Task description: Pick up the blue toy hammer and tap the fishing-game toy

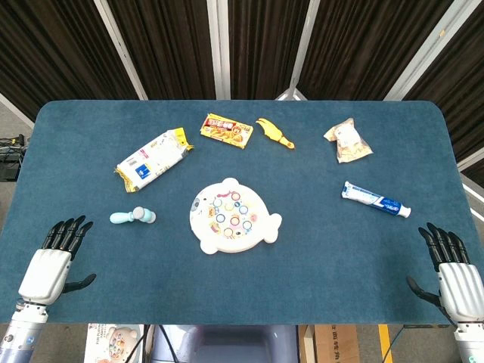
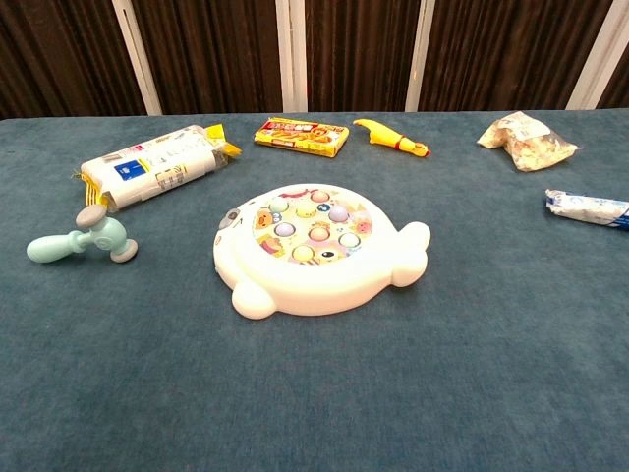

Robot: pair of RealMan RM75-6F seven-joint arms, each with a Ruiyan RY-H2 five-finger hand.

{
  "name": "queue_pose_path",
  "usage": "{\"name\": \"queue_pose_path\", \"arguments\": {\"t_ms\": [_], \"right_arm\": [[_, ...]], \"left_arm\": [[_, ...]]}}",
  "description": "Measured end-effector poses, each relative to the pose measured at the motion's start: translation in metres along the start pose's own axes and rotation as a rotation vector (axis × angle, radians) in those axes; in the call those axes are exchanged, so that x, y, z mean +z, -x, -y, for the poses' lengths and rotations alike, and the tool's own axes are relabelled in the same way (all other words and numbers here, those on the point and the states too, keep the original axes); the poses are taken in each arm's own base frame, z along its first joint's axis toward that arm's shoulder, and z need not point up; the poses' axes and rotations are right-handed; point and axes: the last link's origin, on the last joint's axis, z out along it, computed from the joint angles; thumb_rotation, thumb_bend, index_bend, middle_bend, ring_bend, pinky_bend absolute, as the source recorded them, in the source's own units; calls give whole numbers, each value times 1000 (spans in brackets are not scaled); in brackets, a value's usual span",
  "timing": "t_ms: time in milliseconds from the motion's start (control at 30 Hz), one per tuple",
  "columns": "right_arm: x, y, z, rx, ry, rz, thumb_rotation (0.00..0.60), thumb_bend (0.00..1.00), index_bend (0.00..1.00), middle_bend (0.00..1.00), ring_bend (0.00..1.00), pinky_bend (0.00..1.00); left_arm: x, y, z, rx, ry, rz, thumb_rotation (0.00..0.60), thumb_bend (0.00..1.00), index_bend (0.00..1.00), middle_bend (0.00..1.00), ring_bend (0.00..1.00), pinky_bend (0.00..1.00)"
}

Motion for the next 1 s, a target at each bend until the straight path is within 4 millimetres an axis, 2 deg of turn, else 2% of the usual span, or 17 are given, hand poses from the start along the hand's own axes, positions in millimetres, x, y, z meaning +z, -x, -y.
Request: {"name": "queue_pose_path", "arguments": {"t_ms": [433,633,833,1000], "right_arm": [[-1,1,0,5,2,6,600,260,0,0,0,0],[0,2,-1,9,13,17,600,260,0,0,0,0],[1,2,-2,26,22,22,600,261,0,0,0,0],[2,3,-1,31,18,30,600,260,0,0,0,0]], "left_arm": [[0,0,1,-5,-8,5,600,0,0,0,0,0],[7,0,0,-15,-18,7,600,0,11,0,0,0],[26,-5,-5,-50,-35,3,600,17,71,15,0,0],[51,-14,-10,-40,-51,0,600,86,173,97,0,0]]}}
